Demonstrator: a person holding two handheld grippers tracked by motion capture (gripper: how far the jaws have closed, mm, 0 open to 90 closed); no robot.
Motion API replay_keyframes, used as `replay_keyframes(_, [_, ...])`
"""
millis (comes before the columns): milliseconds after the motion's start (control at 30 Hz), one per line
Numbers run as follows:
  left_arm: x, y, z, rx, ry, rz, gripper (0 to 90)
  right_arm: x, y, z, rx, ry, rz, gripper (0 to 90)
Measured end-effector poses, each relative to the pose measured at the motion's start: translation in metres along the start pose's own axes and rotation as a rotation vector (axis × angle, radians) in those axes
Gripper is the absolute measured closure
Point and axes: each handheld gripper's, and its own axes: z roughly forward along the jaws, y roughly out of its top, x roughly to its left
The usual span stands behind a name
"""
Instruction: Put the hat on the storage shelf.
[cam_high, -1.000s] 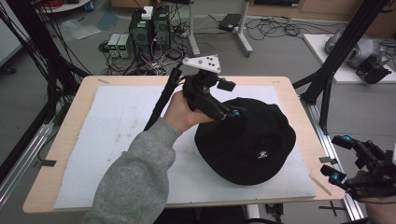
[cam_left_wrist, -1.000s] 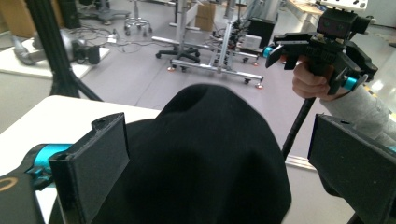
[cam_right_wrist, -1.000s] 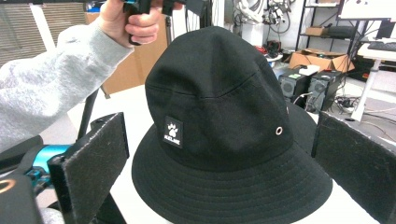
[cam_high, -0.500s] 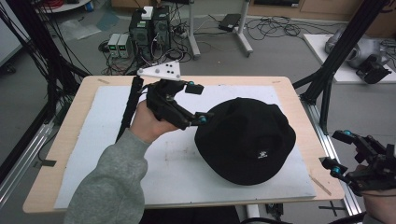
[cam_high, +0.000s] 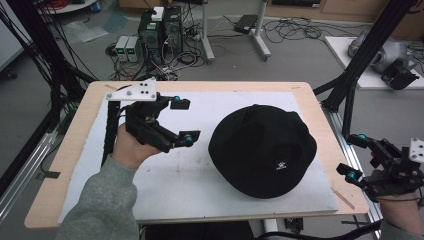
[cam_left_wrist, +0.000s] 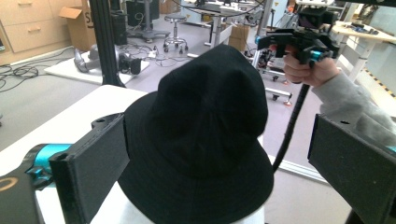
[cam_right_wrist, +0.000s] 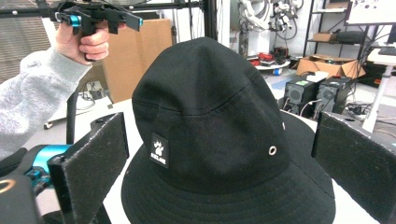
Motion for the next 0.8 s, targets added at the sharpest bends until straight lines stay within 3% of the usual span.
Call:
replay_keyframes(567, [-0.010, -0.053, -0.064, -0.071, 0.143, -0.039, 5.7, -0.008, 0.000, 0.024, 0.021, 0.033, -0.003, 3.1])
replay_keyframes(800, [-0.017, -0.063, -0.085, -0.113, 0.179, -0.050, 5.7, -0.009, 0.002, 0.033, 0.017, 0.041, -0.004, 3.1])
